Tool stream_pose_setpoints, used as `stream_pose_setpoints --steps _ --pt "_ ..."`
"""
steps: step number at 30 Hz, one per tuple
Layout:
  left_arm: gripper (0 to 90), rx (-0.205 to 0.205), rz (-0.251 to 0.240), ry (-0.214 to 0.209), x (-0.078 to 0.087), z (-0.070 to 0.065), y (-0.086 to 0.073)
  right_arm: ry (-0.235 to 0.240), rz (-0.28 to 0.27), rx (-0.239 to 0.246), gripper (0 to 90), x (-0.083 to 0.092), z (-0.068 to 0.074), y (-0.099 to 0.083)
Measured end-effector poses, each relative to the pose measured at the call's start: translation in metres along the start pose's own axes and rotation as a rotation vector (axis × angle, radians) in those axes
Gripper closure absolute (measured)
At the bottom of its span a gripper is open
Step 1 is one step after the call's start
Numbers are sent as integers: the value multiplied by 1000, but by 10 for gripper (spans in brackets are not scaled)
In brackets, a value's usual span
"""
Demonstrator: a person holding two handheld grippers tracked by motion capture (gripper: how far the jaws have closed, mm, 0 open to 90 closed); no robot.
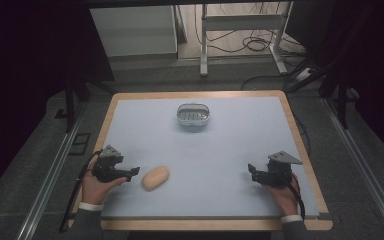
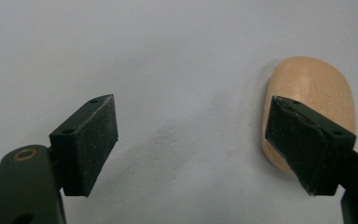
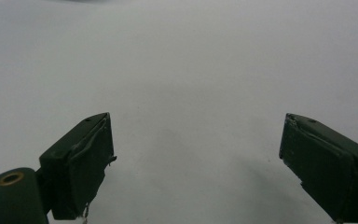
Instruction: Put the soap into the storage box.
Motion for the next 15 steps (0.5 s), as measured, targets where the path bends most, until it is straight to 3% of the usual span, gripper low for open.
stream_pose_setpoints --steps 9,15 --pt "176 -8 43 11 -6 -1 -4 -22 -17 21 107 1 3 0" --pt "177 -2 34 -26 -3 -5 -1 -10 -49 19 110 5 2 0"
Point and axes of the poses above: each handheld gripper's, and its own axes: x roughly backward along the jaws, y roughly out of its top, z roughly to its left, the point moved 7 cm from there along -x, roughly forward along the jaws, and after that the axes turned 13 degrees about z, right-handed, at the moved point
